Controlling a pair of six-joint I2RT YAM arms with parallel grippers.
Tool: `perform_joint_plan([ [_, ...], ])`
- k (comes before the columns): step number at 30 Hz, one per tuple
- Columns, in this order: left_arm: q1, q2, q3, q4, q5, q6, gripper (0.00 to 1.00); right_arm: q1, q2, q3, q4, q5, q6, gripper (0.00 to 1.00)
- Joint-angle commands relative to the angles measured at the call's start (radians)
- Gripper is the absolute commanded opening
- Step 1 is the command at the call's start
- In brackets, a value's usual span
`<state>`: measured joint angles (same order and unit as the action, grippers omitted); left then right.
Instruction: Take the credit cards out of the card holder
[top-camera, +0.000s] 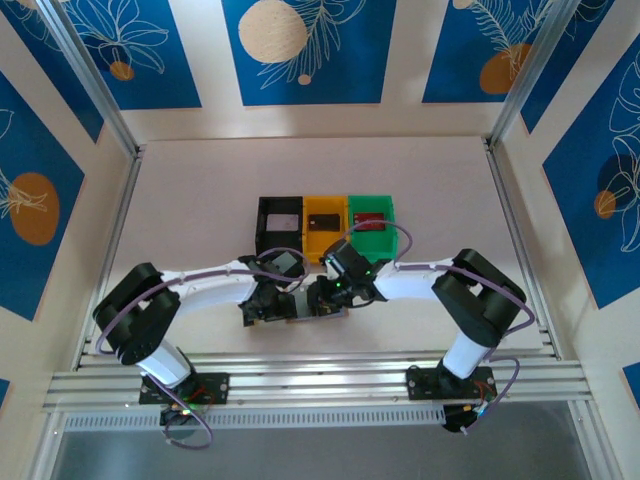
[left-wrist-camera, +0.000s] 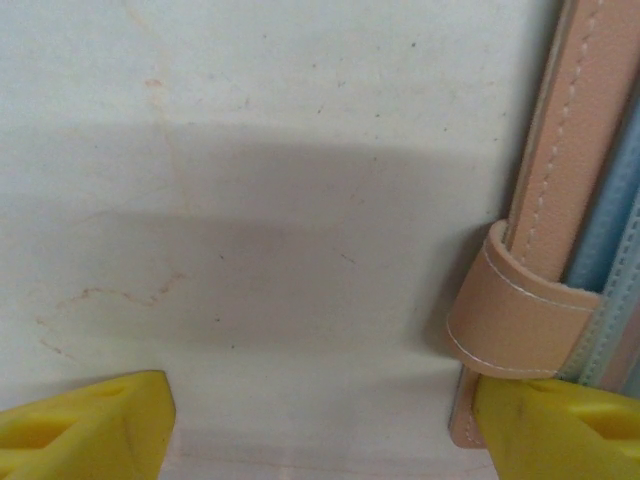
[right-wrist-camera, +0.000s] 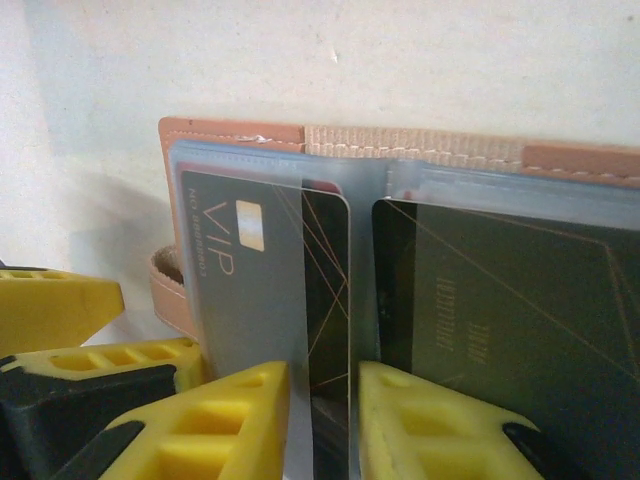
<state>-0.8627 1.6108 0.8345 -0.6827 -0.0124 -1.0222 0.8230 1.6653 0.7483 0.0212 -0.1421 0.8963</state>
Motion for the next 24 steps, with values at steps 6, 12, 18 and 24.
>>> perform_joint_plan([
  [6, -0.030, 0.170, -0.098, 0.173, 0.065, -0.013, 0.79, 0.004, -0.027, -0.050, 0.042, 0.002, 0.004, 0.15],
  [12, -0.030, 0.172, -0.097, 0.173, 0.065, -0.013, 0.79, 0.004, -0.035, -0.057, 0.050, -0.004, 0.006, 0.08],
  [18, -0.030, 0.170, -0.097, 0.172, 0.063, -0.012, 0.79, 0.004, -0.045, -0.062, 0.047, -0.002, 0.007, 0.00],
  [24, -0.030, 0.167, -0.095, 0.165, 0.058, -0.007, 0.79, 0.002, -0.089, -0.078, 0.030, 0.024, 0.005, 0.00],
])
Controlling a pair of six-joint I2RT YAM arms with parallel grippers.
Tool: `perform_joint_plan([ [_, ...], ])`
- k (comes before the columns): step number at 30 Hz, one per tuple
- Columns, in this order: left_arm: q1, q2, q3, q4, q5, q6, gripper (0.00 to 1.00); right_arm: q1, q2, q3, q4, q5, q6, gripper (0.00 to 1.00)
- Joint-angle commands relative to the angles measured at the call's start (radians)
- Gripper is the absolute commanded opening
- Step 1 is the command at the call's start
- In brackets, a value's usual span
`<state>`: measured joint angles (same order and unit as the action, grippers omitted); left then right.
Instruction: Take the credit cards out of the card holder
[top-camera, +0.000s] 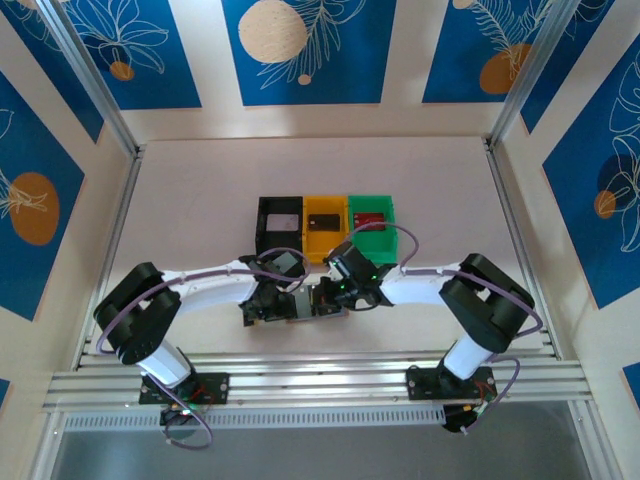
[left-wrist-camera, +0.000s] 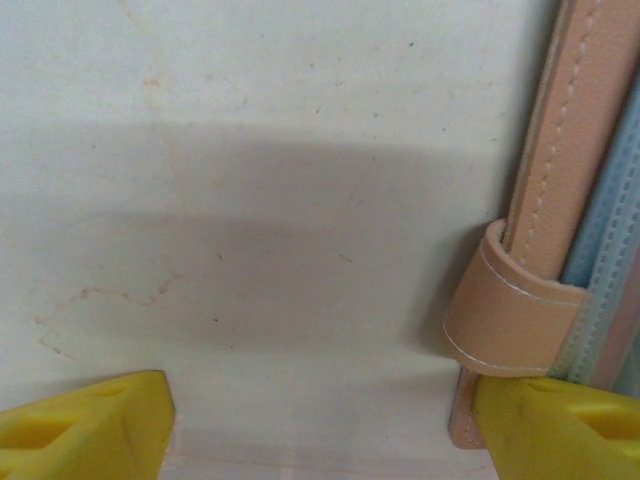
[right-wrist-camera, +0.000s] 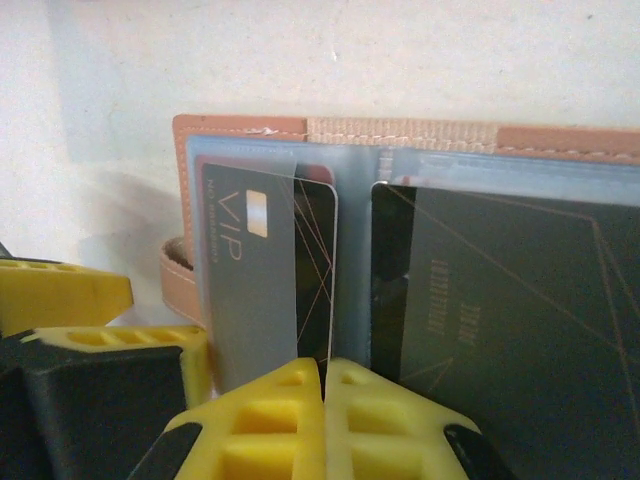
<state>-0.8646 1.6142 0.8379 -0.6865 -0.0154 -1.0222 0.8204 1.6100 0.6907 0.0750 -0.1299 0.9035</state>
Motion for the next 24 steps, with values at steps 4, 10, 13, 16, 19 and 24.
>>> perform_joint_plan([
  [4, -0.028, 0.164, -0.097, 0.168, 0.061, -0.008, 0.79, -0.001, -0.071, -0.029, -0.054, 0.036, -0.012, 0.00],
  [10, -0.028, 0.164, -0.088, 0.159, 0.060, -0.002, 0.79, -0.019, -0.105, -0.041, -0.083, 0.042, -0.024, 0.00],
  [13, -0.029, 0.159, -0.082, 0.151, 0.056, 0.002, 0.79, -0.028, -0.130, -0.059, -0.087, 0.043, -0.026, 0.00],
  [16, -0.029, 0.158, -0.076, 0.144, 0.055, 0.005, 0.79, -0.036, -0.162, -0.072, -0.099, 0.047, -0.034, 0.00],
  [19, -0.027, 0.149, -0.068, 0.132, 0.051, 0.010, 0.79, -0.045, -0.196, -0.084, -0.114, 0.049, -0.045, 0.00],
  [24, -0.014, 0.110, -0.054, 0.096, 0.034, 0.027, 0.79, -0.058, -0.251, -0.095, -0.144, 0.041, -0.071, 0.00],
])
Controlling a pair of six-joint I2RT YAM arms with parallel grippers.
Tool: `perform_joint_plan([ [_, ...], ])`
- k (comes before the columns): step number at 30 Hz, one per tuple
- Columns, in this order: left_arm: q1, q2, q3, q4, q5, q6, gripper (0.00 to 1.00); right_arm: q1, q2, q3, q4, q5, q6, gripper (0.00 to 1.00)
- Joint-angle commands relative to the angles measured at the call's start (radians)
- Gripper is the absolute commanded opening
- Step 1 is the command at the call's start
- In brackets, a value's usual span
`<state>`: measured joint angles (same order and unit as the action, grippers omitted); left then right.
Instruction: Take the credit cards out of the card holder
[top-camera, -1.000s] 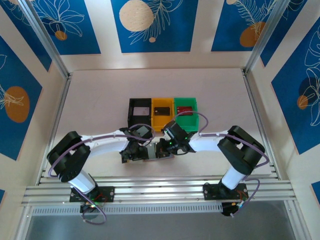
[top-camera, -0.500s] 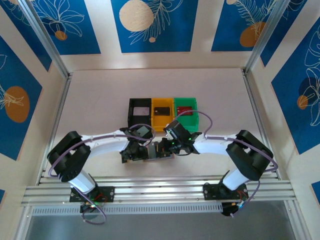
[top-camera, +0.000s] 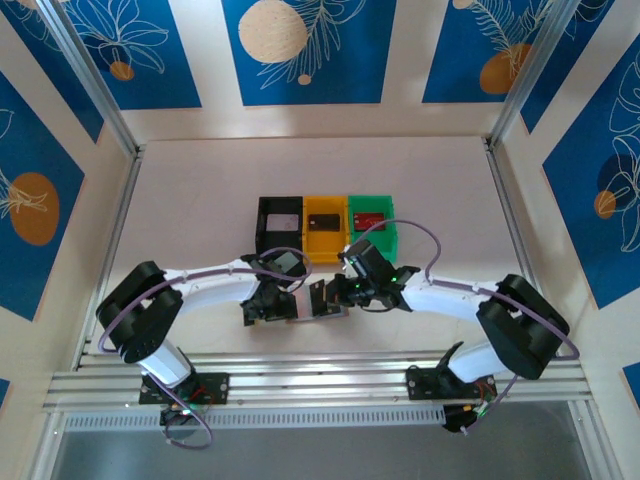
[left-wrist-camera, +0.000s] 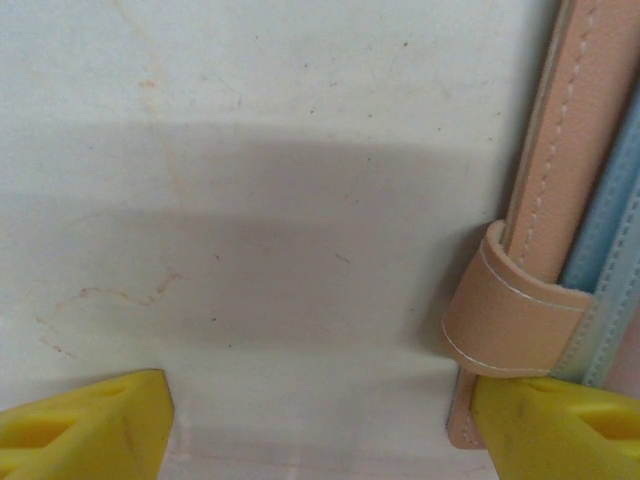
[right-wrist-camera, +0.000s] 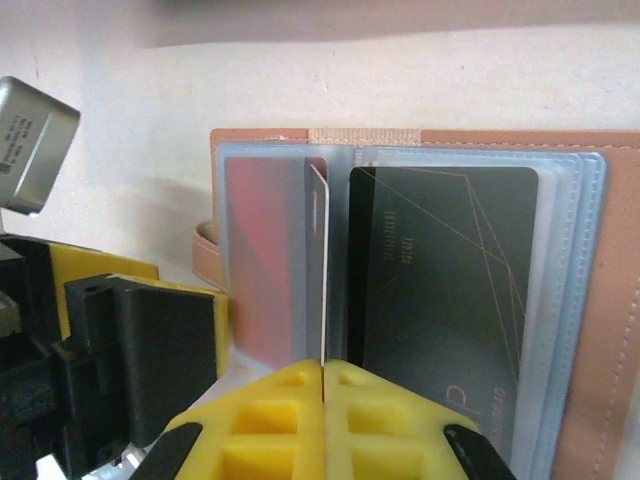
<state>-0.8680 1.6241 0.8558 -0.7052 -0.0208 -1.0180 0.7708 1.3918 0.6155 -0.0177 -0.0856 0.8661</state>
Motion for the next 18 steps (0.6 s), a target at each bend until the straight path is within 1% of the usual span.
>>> perform_joint_plan([
  [1, -0.005, 0.087, -0.069, 0.105, 0.037, 0.028, 0.79, -0.010, -0.044, -0.021, -0.058, -0.003, -0.040, 0.00],
  [5, 0.026, 0.010, -0.063, 0.070, 0.021, 0.056, 0.80, -0.020, -0.102, -0.031, -0.092, -0.006, -0.064, 0.00],
  [9, 0.070, -0.111, -0.059, 0.046, 0.018, 0.119, 0.80, -0.042, -0.173, -0.046, -0.110, -0.026, -0.092, 0.00],
  [12, 0.091, -0.221, -0.050, 0.040, 0.018, 0.186, 0.81, -0.071, -0.223, -0.059, -0.106, -0.090, -0.108, 0.00],
  [15, 0.099, -0.324, -0.035, 0.036, 0.025, 0.257, 0.82, -0.095, -0.261, -0.068, -0.093, -0.184, -0.135, 0.00],
  [18, 0.103, -0.415, -0.040, 0.075, 0.085, 0.328, 0.84, -0.115, -0.284, -0.077, -0.071, -0.279, -0.161, 0.00],
])
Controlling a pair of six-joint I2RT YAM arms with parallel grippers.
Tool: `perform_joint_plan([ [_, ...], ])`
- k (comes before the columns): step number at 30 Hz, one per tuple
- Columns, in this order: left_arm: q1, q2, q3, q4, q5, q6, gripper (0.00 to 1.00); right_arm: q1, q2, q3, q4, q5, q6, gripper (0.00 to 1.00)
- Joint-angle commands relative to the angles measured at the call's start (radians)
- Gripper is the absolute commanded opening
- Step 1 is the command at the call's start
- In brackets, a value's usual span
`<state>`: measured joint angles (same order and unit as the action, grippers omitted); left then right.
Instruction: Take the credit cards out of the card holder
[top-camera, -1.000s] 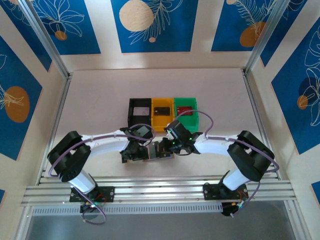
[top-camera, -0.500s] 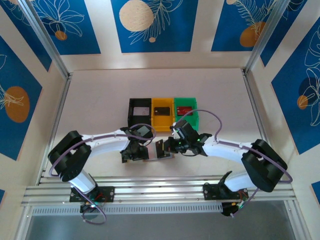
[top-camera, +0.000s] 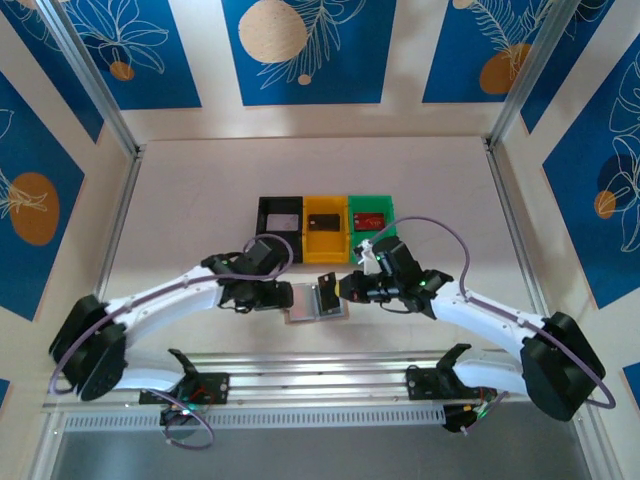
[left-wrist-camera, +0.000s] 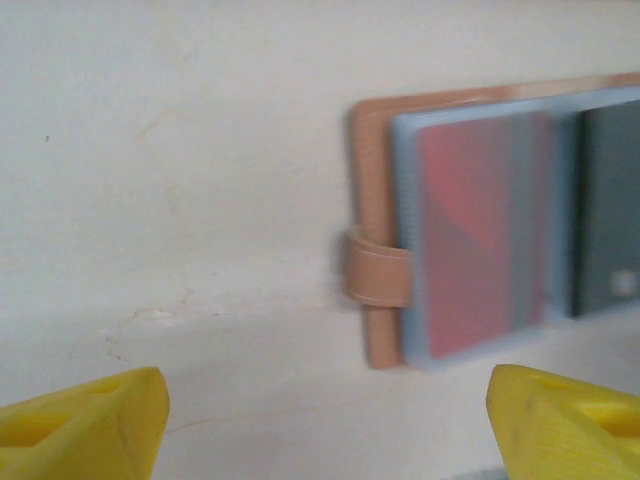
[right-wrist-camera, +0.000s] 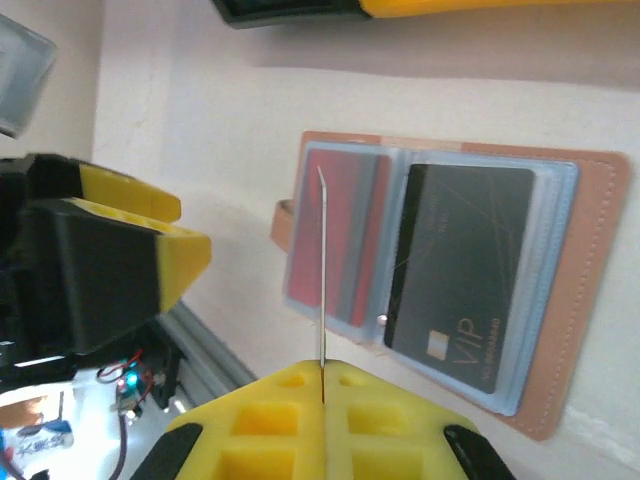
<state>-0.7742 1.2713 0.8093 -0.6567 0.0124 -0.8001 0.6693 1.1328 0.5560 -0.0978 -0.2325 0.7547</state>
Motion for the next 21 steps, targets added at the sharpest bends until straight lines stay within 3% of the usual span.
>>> perform_joint_plan([
  [1, 0.009, -0.086, 0.005, 0.045, 0.083, 0.130, 0.85, -0.017, -0.029, -0.019, 0.016, -0.169, -0.055, 0.00],
  [7, 0.009, -0.157, -0.016, 0.121, 0.239, 0.185, 0.88, -0.025, -0.033, -0.021, 0.072, -0.348, -0.084, 0.00],
  [14, 0.009, -0.179, -0.045, 0.215, 0.373, 0.177, 0.88, -0.006, -0.028, -0.029, 0.136, -0.475, -0.088, 0.00],
  [21, 0.010, -0.189, -0.092, 0.368, 0.501, 0.113, 0.78, 0.035, 0.002, -0.002, 0.134, -0.507, -0.108, 0.00],
])
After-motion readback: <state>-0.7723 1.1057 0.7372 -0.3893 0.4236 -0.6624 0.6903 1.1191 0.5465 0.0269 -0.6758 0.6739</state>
